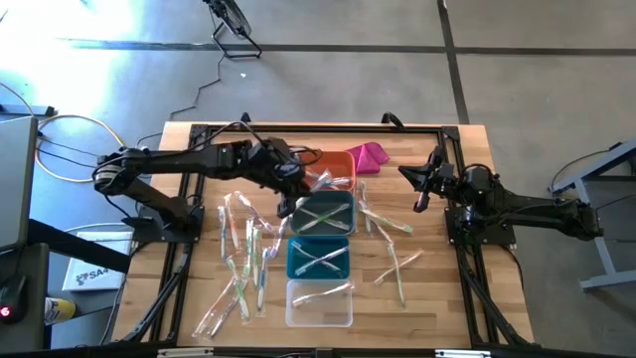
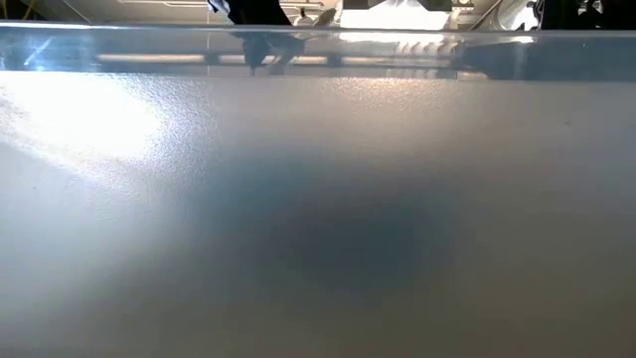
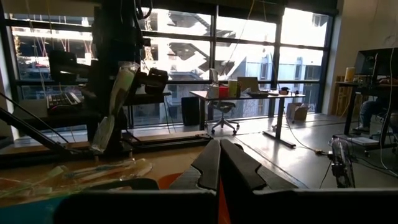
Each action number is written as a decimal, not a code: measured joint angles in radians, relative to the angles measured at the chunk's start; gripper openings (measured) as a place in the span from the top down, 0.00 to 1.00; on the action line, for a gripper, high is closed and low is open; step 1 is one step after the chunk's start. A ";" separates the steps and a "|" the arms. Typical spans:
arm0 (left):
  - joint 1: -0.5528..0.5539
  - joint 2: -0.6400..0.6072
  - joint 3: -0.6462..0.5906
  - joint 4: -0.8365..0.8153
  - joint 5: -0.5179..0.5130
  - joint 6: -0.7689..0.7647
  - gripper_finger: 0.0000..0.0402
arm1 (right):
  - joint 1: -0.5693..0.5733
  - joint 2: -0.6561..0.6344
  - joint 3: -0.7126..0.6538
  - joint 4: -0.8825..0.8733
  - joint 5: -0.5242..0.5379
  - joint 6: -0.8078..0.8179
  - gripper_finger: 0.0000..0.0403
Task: Pick & Place Toothbrushes
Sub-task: Put the green toothbrush into the green bin
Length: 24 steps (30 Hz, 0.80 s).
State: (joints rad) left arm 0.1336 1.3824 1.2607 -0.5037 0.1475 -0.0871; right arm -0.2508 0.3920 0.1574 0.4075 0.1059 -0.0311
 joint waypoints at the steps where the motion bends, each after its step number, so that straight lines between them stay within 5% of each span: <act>1: -0.007 0.008 0.001 0.008 -0.013 0.000 0.95 | 0.000 0.000 0.000 0.002 0.000 0.000 0.99; 24: 0.004 0.304 0.001 0.135 0.048 0.004 0.95 | 0.000 0.000 0.000 0.025 0.000 0.000 0.99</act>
State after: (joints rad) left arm 0.1371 1.6860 1.2617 -0.3692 0.1959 -0.0833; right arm -0.2508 0.3920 0.1574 0.4320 0.1055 -0.0311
